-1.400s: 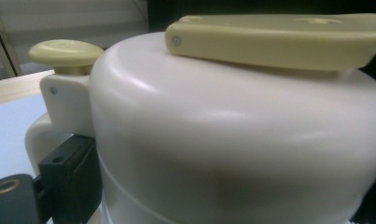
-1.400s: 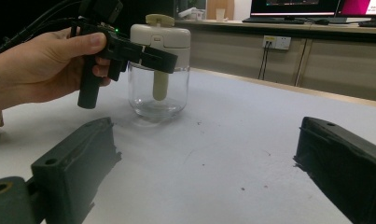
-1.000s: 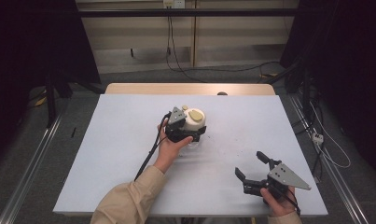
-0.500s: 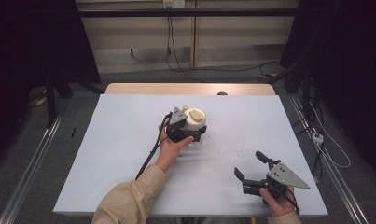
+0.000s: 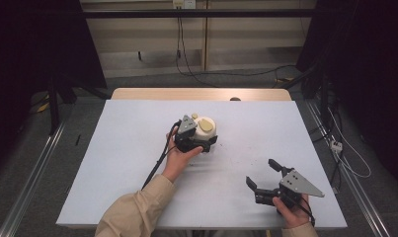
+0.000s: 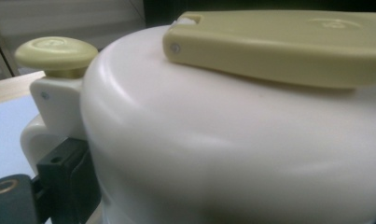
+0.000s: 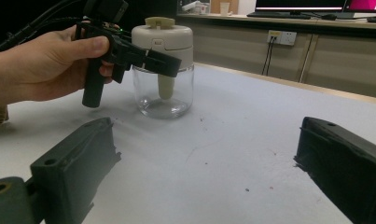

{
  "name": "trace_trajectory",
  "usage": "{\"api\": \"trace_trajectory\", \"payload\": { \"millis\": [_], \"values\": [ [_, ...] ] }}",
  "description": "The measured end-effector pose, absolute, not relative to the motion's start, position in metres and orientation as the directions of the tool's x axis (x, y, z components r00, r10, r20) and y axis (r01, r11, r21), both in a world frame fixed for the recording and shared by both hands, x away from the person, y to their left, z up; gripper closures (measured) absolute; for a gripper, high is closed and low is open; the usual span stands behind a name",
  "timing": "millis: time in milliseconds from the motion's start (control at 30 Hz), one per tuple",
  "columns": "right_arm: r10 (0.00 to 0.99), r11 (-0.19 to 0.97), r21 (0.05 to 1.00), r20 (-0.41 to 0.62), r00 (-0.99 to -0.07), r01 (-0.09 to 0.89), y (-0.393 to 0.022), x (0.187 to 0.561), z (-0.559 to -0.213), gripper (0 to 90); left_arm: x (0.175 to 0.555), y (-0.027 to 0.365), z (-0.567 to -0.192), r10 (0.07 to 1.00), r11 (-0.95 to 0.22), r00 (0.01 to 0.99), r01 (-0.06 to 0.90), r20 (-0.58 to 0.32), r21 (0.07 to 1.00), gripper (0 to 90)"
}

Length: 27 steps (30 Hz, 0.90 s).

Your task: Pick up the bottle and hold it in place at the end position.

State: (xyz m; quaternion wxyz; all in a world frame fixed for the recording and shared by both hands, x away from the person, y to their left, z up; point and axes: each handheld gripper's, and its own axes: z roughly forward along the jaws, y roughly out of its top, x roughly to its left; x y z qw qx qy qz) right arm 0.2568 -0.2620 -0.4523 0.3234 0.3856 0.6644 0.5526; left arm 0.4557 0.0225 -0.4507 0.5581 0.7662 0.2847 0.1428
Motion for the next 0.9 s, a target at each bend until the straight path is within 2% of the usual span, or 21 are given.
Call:
{"api": "trace_trajectory", "payload": {
  "millis": [333, 633, 900],
  "values": [
    [0.868, 0.106, 0.98, -0.008, -0.497, 0.17, -0.255, 0.268, -0.448, 4.2, 0.455, 0.023, -0.451, 0.598, -0.22, 0.795, 0.283, -0.1, 0.934, 5.5],
    [0.873, 0.123, 0.963, 0.008, -0.487, 0.238, -0.25, 0.278, -0.448, 4.2, 0.455, 0.023, -0.451, 0.596, -0.225, 0.797, 0.28, -0.095, 0.933, 5.3],
    [0.867, 0.13, 0.961, 0.009, -0.498, 0.243, -0.243, 0.285, -0.447, 4.3, 0.454, 0.023, -0.451, 0.599, -0.224, 0.795, 0.278, -0.093, 0.934, 5.3]
  ]
}}
